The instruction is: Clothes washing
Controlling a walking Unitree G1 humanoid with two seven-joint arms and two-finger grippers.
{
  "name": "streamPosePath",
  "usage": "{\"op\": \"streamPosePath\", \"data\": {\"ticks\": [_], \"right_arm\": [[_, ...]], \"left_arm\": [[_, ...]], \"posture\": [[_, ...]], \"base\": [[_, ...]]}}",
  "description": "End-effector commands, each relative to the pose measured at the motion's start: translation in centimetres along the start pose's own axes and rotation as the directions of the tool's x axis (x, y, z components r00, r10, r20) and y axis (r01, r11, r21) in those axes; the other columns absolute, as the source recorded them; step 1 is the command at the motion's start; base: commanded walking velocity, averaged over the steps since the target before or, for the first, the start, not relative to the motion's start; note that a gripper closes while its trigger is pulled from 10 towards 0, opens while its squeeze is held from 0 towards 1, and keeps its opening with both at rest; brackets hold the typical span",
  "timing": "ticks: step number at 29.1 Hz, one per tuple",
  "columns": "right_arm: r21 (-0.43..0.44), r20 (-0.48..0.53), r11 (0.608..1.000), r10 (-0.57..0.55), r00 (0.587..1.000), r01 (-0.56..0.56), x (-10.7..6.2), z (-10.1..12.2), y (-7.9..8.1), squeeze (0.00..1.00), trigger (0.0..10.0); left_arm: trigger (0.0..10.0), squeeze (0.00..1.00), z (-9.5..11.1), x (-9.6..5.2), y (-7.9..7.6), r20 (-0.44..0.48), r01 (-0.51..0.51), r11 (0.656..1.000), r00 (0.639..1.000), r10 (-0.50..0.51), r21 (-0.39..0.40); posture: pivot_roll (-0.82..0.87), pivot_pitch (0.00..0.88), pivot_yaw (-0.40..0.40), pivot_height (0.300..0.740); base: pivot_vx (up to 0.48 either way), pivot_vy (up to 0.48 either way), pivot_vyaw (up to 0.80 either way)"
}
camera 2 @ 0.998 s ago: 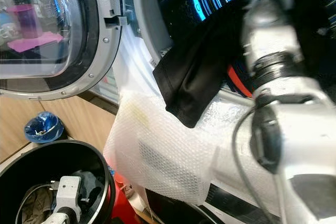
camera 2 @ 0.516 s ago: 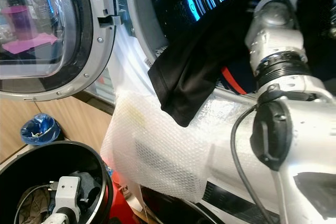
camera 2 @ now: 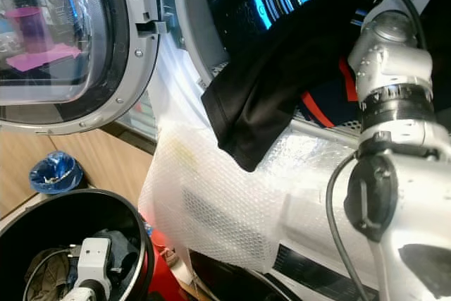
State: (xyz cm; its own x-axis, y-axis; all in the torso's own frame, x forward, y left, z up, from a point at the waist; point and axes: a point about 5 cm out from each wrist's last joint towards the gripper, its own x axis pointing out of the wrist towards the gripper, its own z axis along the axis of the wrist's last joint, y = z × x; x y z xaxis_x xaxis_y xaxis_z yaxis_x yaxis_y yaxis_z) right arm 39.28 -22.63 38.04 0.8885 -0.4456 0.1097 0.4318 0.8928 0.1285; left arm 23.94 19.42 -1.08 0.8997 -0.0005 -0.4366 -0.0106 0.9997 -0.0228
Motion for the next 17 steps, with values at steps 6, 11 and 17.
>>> {"op": "streamPosePath", "data": {"ticks": [6, 11, 17], "right_arm": [[0.081, -0.025, 0.995, 0.068, 0.997, -0.066, -1.5, -0.1, 0.7, 0.00, 10.0], [0.105, 0.000, 0.993, 0.052, 0.999, -0.052, -3.5, 0.7, -0.1, 0.00, 10.0], [0.103, 0.024, 0.993, 0.049, 0.999, -0.051, -6.3, 1.1, -1.4, 0.00, 10.0]], "left_arm": [[10.0, 0.00, -0.1, 0.2, -0.1, -0.020, 0.011, 0.999, 1.000, -0.010, 0.032], [10.0, 0.00, -0.2, 0.1, 0.1, -0.017, 0.005, 1.000, 1.000, -0.004, 0.028], [10.0, 0.00, -0.4, 0.0, 0.1, -0.019, 0.002, 1.000, 1.000, -0.002, 0.027]], "posture": [[-0.12, 0.000, -0.007, 0.740], [-0.11, 0.000, -0.013, 0.740], [-0.12, 0.000, -0.006, 0.740]], "base": [[0.000, 0.000, 0.00], [0.000, 0.000, 0.00], [0.000, 0.000, 0.00]]}}
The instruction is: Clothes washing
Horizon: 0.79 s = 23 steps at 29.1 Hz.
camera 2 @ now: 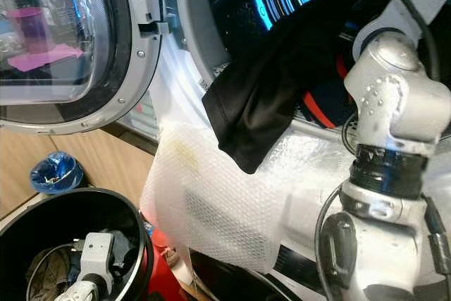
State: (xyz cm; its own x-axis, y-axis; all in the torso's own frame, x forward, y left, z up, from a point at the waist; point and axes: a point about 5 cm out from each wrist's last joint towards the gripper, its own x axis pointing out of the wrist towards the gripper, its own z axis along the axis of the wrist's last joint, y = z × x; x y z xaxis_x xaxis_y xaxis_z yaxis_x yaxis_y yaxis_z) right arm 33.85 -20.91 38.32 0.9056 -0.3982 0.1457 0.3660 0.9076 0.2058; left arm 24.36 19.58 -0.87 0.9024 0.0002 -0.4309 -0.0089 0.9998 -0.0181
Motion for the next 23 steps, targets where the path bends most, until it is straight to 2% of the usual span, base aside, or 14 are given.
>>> {"op": "streamPosePath", "data": {"ticks": [1, 4, 5, 8, 11, 12, 14, 18, 21, 23], "right_arm": [[0.023, -0.007, 1.000, -0.003, 1.000, 0.003, -1.3, 0.1, -0.8, 0.00, 10.0], [0.003, -0.013, 1.000, 0.031, 0.999, -0.031, -2.2, -0.2, -1.2, 0.00, 10.0], [-0.016, -0.031, 0.995, 0.098, 0.995, -0.098, -3.0, -0.6, -1.1, 0.00, 10.0], [-0.061, -0.047, 0.980, 0.188, 0.981, -0.191, -3.9, -1.0, -0.9, 0.00, 10.0], [-0.110, -0.065, 0.971, 0.207, 0.976, -0.213, -4.4, -1.3, -1.2, 0.00, 10.0], [-0.166, -0.089, 0.959, 0.216, 0.972, -0.228, -4.9, -1.9, -1.8, 0.00, 10.0], [-0.205, -0.110, 0.948, 0.227, 0.968, -0.245, -5.3, -2.4, -2.4, 0.00, 10.0], [-0.168, -0.146, 0.914, 0.347, 0.927, -0.368, -6.5, -3.1, -3.1, 0.00, 10.0], [-0.129, -0.123, 0.900, 0.401, 0.908, -0.416, -7.0, -2.8, -3.3, 0.00, 10.0], [-0.098, -0.073, 0.872, 0.474, 0.878, -0.479, -7.7, -2.4, -3.6, 0.00, 10.0]], "left_arm": [[10.0, 0.00, -0.8, -0.3, 0.0, -0.027, 0.002, 1.000, 1.000, -0.002, 0.021], [10.0, 0.00, -0.8, -0.3, 0.0, -0.030, 0.007, 1.000, 1.000, -0.007, 0.024], [10.0, 0.00, -0.9, -0.3, -0.1, -0.034, 0.016, 0.999, 0.999, -0.015, 0.030], [10.0, 0.00, -0.8, -0.2, -0.1, -0.036, 0.026, 0.999, 0.999, -0.025, 0.038], [10.0, 0.00, -0.8, -0.2, 0.0, -0.035, 0.027, 0.999, 0.999, -0.026, 0.040], [10.0, 0.00, -0.7, -0.1, 0.0, -0.034, 0.028, 0.999, 0.999, -0.026, 0.042], [10.0, 0.00, -0.8, -0.2, 0.1, -0.034, 0.029, 0.999, 0.999, -0.027, 0.044], [10.0, 0.00, -0.8, -0.2, 0.1, -0.033, 0.029, 0.999, 0.999, -0.028, 0.043], [10.0, 0.00, -0.8, -0.2, 0.1, -0.034, 0.029, 0.999, 0.999, -0.028, 0.042], [10.0, 0.00, -0.8, -0.1, 0.0, -0.035, 0.033, 0.999, 0.999, -0.032, 0.043]], "posture": [[-0.12, 0.000, -0.006, 0.740], [-0.13, 0.000, 0.001, 0.740], [-0.13, 0.000, 0.006, 0.740], [-0.14, 0.000, 0.006, 0.740], [-0.13, 0.000, 0.003, 0.740], [-0.13, 0.000, -0.001, 0.740], [-0.13, 0.000, -0.003, 0.740], [-0.13, 0.000, -0.004, 0.740], [-0.14, 0.000, -0.003, 0.740], [-0.14, 0.000, 0.002, 0.740]], "base": [[0.000, 0.000, 0.00], [0.000, 0.000, 0.00], [0.000, 0.000, 0.00], [0.000, 0.000, 0.00], [0.000, 0.000, 0.00], [0.000, 0.000, 0.00], [0.000, 0.000, 0.00], [0.000, 0.000, 0.00], [0.000, 0.000, 0.00], [0.000, 0.000, 0.00]]}}
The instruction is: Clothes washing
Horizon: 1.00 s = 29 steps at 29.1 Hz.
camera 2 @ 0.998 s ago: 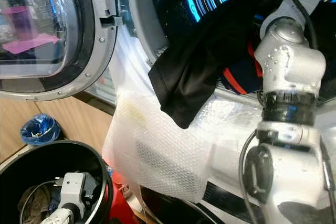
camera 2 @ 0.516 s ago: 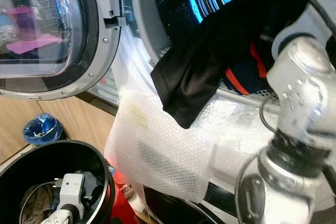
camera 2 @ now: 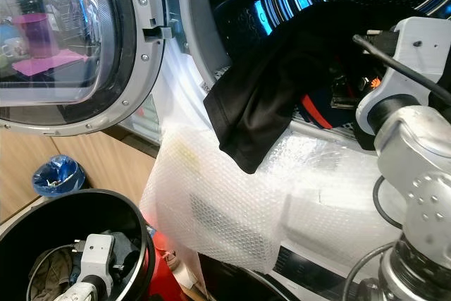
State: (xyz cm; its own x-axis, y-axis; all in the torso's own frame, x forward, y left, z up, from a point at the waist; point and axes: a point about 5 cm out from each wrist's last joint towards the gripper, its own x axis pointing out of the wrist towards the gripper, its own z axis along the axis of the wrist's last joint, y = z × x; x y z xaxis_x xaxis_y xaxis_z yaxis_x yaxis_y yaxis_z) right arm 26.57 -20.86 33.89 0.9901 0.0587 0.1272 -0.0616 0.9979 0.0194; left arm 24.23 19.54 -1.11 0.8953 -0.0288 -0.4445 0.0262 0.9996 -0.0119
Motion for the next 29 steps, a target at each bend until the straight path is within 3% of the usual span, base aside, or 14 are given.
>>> {"op": "streamPosePath", "data": {"ticks": [1, 5, 7, 9, 12, 16, 20, 25, 29], "right_arm": [[0.001, 0.049, 0.997, 0.071, 0.996, -0.071, -0.9, 0.2, 0.2, 0.00, 10.0], [0.020, 0.154, 0.952, 0.298, 0.942, -0.304, -2.9, -0.4, 1.6, 0.00, 10.0], [0.012, 0.177, 0.936, 0.343, 0.923, -0.351, -3.6, -0.9, 1.9, 0.00, 10.0], [-0.002, 0.173, 0.937, 0.344, 0.923, -0.349, -3.8, -1.3, 1.8, 0.00, 10.0], [-0.058, 0.081, 0.937, 0.350, 0.933, -0.346, -4.2, -3.6, 1.4, 0.00, 10.0], [-0.038, 0.064, 0.930, 0.366, 0.928, -0.364, -4.8, -4.7, 0.7, 0.00, 10.0], [-0.113, -0.025, 0.935, 0.335, 0.942, -0.335, -5.1, -6.6, 0.1, 0.00, 10.0], [-0.064, 0.027, 0.935, 0.352, 0.936, -0.350, -6.0, -7.6, -0.5, 0.00, 10.0], [-0.033, 0.047, 0.896, 0.443, 0.895, -0.442, -7.5, -8.5, -0.3, 0.00, 10.0]], "left_arm": [[10.0, 0.00, -0.5, -0.1, 0.0, -0.019, 0.005, 1.000, 1.000, -0.005, 0.022], [10.0, 0.00, -0.4, 0.0, -0.2, -0.017, 0.009, 1.000, 1.000, -0.009, 0.020], [10.0, 0.00, -0.4, 0.0, -0.2, -0.015, 0.010, 1.000, 1.000, -0.009, 0.019], [10.0, 0.00, -0.4, 0.0, -0.2, -0.015, 0.010, 1.000, 1.000, -0.009, 0.019], [10.0, 0.00, -0.3, 0.0, -0.1, -0.012, 0.008, 1.000, 1.000, -0.007, 0.018], [10.0, 0.00, -0.3, -0.1, 0.0, -0.011, 0.002, 1.000, 1.000, -0.001, 0.017], [10.0, 0.00, -0.4, -0.2, 0.1, -0.012, -0.001, 1.000, 1.000, 0.001, 0.015], [10.0, 0.00, -0.4, -0.2, 0.0, -0.011, 0.001, 1.000, 1.000, 0.000, 0.012], [10.0, 0.00, -0.5, -0.3, 0.0, -0.012, 0.004, 1.000, 1.000, -0.004, 0.013]], "posture": [[-0.14, 0.000, 0.002, 0.740], [-0.14, 0.000, 0.004, 0.740], [-0.13, 0.000, 0.002, 0.740], [-0.13, 0.000, 0.002, 0.740], [-0.13, 0.000, 0.001, 0.740], [-0.12, 0.000, 0.003, 0.740], [-0.12, 0.000, 0.002, 0.740], [-0.12, 0.000, 0.002, 0.740], [-0.12, 0.000, 0.003, 0.740]], "base": [[0.000, 0.000, 0.00], [0.000, 0.000, 0.00], [0.000, 0.000, 0.00], [0.000, 0.000, 0.00], [0.000, 0.000, 0.00], [0.000, 0.000, 0.00], [0.000, 0.000, 0.00], [0.000, 0.000, 0.00], [0.000, 0.000, 0.00]]}}
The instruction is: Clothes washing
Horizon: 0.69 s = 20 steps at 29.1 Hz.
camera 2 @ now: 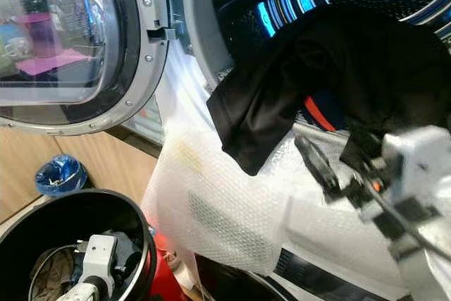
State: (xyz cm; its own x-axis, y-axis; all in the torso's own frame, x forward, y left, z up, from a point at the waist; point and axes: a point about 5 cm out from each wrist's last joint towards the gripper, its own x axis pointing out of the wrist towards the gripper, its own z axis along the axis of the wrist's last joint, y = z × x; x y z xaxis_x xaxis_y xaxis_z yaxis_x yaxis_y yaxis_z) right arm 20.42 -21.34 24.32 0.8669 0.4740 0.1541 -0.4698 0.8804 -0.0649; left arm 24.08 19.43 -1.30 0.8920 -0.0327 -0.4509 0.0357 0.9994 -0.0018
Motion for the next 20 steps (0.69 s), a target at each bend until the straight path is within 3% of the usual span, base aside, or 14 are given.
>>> {"op": "streamPosePath", "data": {"ticks": [1, 6, 14, 19, 20], "right_arm": [[0.007, 0.037, 0.996, 0.087, 0.996, -0.087, -0.4, 0.2, 0.8, 0.00, 10.0], [-0.017, 0.102, 0.965, 0.263, 0.959, -0.263, -0.2, 1.1, 3.2, 0.00, 10.0], [-0.100, -0.073, 0.943, 0.311, 0.948, -0.317, -0.6, -1.3, 3.4, 0.00, 10.0], [-0.121, 0.015, 0.967, 0.229, 0.973, -0.226, -0.7, -0.6, 2.5, 0.00, 10.0], [-0.054, 0.257, 0.986, 0.166, 0.952, -0.158, -1.7, 1.6, 2.3, 0.00, 10.0]], "left_arm": [[10.0, 0.00, -0.2, -0.2, 0.0, -0.003, 0.004, 1.000, 1.000, -0.004, 0.000], [10.0, 0.00, -0.2, -0.1, -0.1, 0.001, 0.016, 1.000, 1.000, -0.016, 0.001], [10.0, 0.00, -0.2, -0.1, -0.6, 0.007, 0.035, 0.999, 0.999, -0.035, -0.002], [10.0, 0.00, -0.2, -0.1, -0.5, 0.007, 0.037, 0.999, 0.999, -0.037, -0.002], [10.0, 0.00, -0.1, -0.1, -0.5, 0.009, 0.040, 0.999, 0.999, -0.040, 0.000]], "posture": [[-0.12, 0.000, 0.005, 0.740], [-0.12, 0.000, 0.004, 0.740], [-0.12, 0.000, -0.004, 0.740], [-0.13, 0.000, -0.001, 0.740], [-0.13, 0.000, 0.003, 0.740]], "base": [[0.000, 0.000, 0.00], [0.000, 0.000, 0.00], [0.000, 0.000, 0.00], [0.000, 0.000, 0.00], [0.000, 0.000, 0.00]]}}
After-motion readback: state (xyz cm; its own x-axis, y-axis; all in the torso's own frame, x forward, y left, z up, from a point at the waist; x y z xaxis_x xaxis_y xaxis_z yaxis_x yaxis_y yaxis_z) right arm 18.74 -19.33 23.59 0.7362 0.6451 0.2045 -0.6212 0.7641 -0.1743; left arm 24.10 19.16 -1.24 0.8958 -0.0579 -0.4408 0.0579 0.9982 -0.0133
